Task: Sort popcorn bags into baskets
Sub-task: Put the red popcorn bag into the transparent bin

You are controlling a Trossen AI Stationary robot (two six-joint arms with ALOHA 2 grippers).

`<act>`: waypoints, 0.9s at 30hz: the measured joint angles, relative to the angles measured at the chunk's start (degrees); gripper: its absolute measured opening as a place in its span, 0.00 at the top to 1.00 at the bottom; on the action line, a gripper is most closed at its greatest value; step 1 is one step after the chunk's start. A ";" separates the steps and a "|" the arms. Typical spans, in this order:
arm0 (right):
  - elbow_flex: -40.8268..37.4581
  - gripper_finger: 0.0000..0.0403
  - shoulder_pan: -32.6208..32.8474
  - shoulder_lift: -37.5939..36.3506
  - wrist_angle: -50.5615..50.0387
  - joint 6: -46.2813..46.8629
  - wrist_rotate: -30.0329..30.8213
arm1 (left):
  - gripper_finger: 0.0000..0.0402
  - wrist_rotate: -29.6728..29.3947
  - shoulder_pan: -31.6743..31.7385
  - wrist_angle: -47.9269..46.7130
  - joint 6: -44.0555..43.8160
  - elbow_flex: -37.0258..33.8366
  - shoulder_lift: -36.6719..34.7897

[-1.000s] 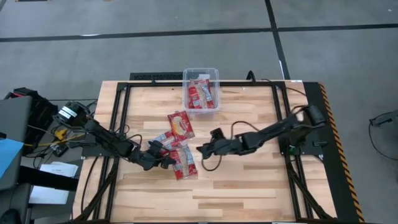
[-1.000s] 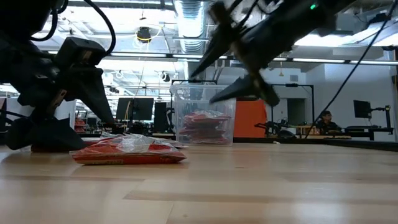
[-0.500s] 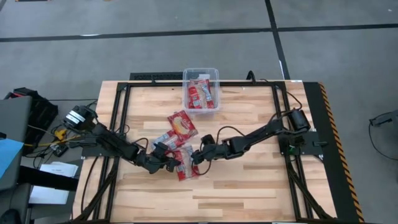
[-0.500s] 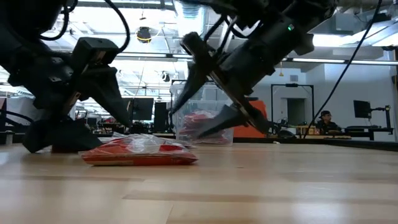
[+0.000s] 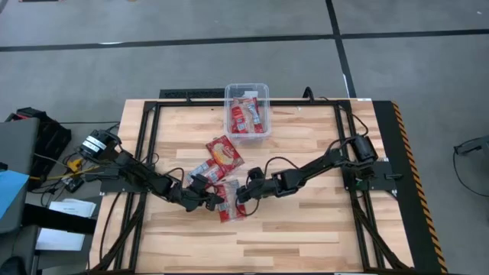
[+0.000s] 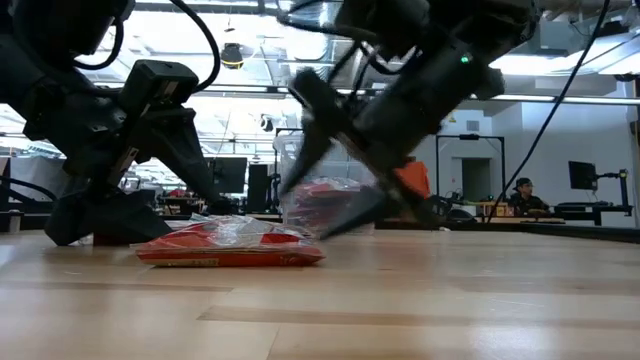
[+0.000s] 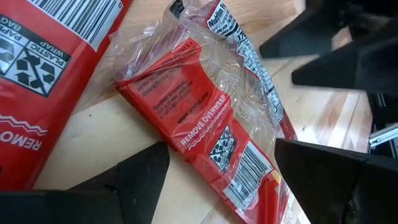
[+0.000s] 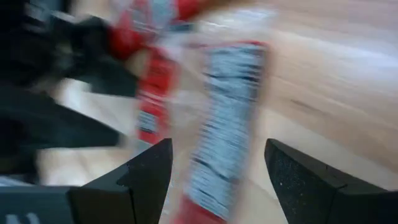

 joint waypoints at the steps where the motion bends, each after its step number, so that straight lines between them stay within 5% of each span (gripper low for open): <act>1: 0.23 0.30 0.00 1.04 1.24 0.42 -0.29 | 0.27 -0.03 0.01 0.15 0.19 0.00 0.00; 14: 9.94 0.36 -0.50 7.11 -3.19 -2.13 -3.62 | 0.27 0.17 1.77 2.05 3.83 0.11 0.11; 27: 9.98 0.96 -2.64 6.85 -3.73 -6.49 -6.47 | 0.27 1.74 2.33 2.88 5.82 0.13 0.07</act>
